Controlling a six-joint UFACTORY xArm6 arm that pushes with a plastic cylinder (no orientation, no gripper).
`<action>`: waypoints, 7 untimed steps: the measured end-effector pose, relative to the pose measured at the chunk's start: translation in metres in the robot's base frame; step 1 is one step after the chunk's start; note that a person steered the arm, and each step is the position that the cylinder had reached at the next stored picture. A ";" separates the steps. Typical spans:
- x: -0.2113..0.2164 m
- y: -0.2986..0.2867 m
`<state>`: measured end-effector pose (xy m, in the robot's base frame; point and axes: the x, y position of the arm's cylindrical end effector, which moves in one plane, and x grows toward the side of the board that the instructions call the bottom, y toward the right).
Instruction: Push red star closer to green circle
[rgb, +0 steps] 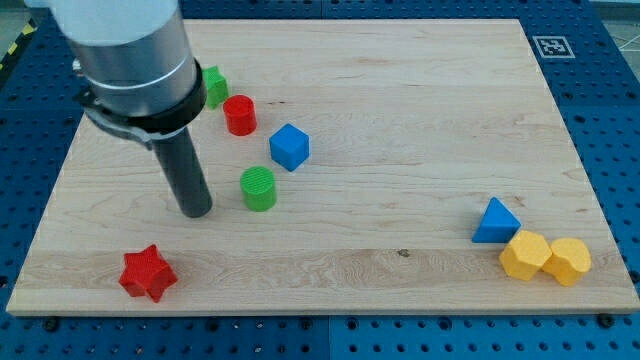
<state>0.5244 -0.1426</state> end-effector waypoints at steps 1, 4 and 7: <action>0.012 -0.020; 0.075 -0.091; 0.094 -0.074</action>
<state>0.6181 -0.2167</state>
